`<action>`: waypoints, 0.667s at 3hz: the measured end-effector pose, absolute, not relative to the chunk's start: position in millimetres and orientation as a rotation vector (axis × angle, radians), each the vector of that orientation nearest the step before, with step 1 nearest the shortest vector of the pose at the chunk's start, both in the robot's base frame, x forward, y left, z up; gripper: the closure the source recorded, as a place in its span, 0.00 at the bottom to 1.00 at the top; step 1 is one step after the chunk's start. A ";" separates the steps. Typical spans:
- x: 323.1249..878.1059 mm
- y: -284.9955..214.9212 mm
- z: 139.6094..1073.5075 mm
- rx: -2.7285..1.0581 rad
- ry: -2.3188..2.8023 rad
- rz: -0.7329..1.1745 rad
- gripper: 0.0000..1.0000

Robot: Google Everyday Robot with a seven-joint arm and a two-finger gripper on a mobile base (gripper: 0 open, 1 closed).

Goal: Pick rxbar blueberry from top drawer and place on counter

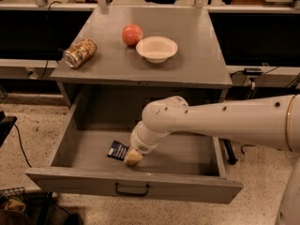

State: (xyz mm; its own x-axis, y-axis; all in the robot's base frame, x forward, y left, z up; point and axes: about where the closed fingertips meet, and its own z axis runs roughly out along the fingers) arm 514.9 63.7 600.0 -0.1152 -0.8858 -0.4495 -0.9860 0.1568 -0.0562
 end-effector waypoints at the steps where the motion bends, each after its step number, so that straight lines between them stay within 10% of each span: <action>1: 514.9 63.7 600.0 -1.785 2.063 0.363 1.00; 2: 520.3 58.9 618.0 -1.760 2.039 0.408 1.00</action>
Offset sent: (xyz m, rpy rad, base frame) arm 0.0518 -0.0517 0.1780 0.4144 0.0177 0.0061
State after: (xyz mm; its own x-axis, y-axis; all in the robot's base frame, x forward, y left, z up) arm 520.3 58.9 618.0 -0.1152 -0.8651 -0.4881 -0.9863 0.1580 -0.0472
